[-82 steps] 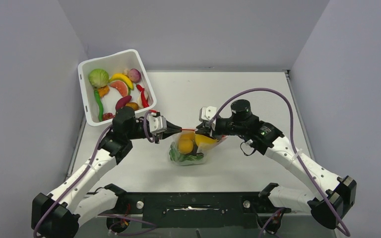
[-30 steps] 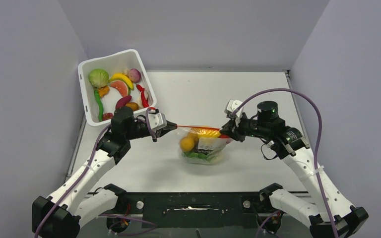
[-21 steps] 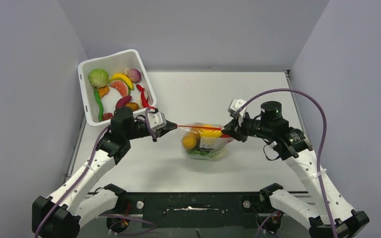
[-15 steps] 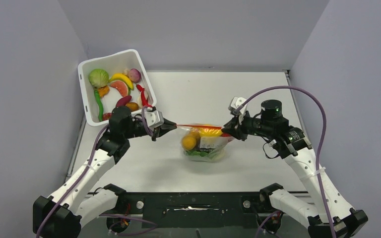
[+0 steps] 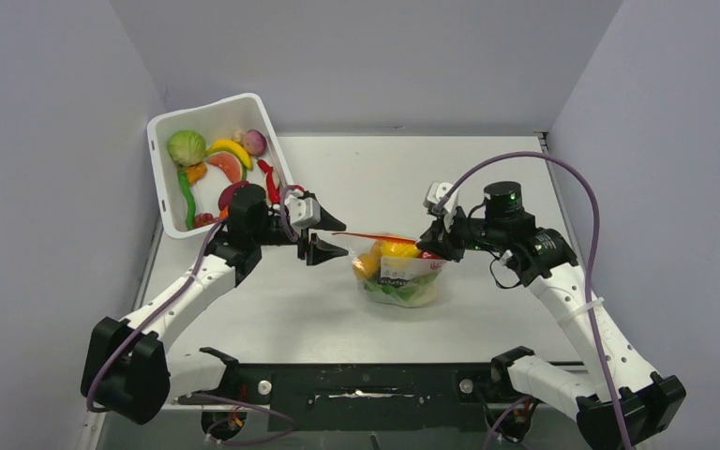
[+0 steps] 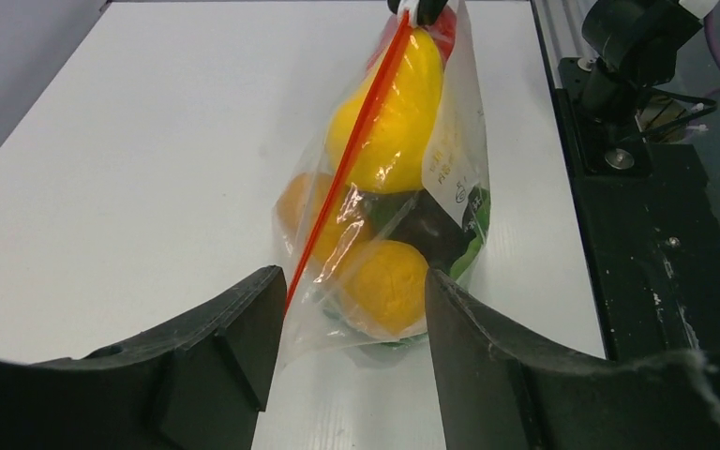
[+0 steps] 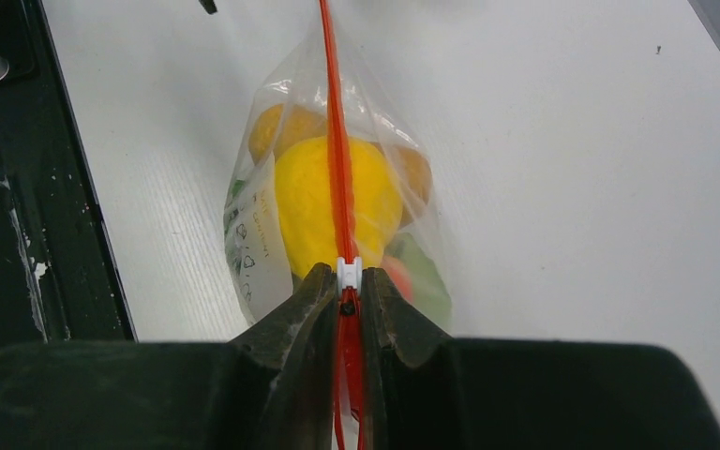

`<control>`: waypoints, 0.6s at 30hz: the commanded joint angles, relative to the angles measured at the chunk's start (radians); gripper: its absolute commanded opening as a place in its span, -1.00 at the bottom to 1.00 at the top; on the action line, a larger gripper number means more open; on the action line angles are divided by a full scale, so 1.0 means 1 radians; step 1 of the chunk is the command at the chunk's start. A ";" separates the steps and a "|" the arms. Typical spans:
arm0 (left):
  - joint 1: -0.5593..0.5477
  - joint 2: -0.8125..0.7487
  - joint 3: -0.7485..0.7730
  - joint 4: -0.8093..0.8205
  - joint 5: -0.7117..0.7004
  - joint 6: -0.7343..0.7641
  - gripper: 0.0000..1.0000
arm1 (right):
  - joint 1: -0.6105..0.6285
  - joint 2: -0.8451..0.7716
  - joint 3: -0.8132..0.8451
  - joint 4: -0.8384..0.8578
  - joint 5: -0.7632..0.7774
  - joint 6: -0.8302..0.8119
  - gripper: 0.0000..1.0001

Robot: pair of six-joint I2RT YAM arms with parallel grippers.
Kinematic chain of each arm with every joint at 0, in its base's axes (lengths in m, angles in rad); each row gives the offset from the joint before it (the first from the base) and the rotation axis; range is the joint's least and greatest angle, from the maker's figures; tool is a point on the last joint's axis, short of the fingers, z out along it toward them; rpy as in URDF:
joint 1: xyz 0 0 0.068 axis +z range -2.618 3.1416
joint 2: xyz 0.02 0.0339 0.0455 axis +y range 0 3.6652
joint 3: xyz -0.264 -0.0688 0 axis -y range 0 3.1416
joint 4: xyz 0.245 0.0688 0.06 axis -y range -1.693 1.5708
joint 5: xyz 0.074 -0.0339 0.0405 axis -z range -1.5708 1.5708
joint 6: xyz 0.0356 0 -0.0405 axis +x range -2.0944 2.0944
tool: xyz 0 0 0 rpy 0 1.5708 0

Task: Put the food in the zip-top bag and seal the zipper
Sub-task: Zip the zipper food storage bag at the center of the board.

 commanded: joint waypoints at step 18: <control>-0.053 0.098 0.123 -0.023 0.116 0.128 -0.17 | 0.066 -0.016 0.057 0.056 -0.023 -0.035 -1.00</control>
